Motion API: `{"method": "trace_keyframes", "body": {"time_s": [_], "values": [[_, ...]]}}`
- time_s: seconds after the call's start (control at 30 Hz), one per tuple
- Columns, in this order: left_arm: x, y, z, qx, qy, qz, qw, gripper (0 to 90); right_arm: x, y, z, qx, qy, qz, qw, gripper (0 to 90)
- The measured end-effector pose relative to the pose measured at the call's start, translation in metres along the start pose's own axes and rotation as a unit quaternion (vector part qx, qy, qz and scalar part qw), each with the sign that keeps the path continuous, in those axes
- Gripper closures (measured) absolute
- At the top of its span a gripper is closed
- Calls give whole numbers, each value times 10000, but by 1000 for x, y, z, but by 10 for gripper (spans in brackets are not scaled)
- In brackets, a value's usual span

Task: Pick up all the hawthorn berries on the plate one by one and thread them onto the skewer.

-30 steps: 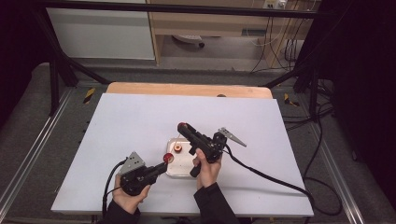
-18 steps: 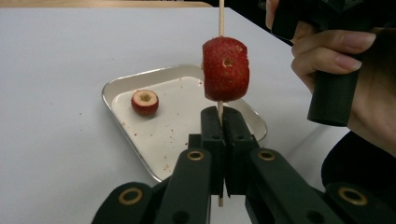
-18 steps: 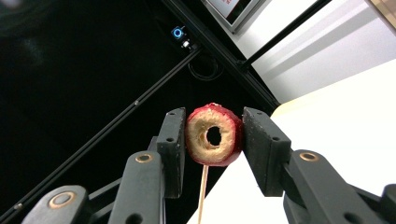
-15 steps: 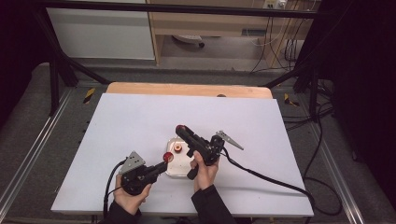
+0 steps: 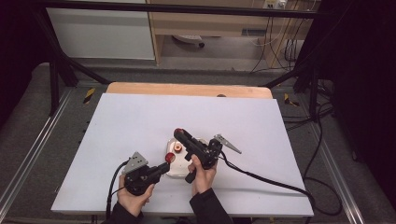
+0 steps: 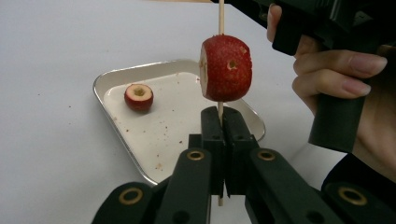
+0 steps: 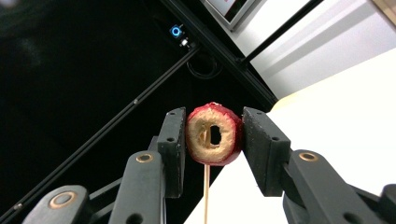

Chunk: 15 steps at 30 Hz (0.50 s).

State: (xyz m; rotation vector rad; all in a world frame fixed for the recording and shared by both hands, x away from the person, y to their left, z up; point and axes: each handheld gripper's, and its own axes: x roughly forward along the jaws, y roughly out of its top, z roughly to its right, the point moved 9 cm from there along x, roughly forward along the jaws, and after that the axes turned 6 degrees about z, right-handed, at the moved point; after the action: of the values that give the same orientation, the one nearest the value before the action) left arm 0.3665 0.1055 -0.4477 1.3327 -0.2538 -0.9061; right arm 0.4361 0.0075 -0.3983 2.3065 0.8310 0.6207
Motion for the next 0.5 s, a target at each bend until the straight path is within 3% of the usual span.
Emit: {"method": "trace_keyframes", "body": {"time_s": [0.5], "values": [[2, -1, -1, 99, -29, 68, 9999, 887, -4, -6, -2, -12, -33, -150, 9999, 621]]}}
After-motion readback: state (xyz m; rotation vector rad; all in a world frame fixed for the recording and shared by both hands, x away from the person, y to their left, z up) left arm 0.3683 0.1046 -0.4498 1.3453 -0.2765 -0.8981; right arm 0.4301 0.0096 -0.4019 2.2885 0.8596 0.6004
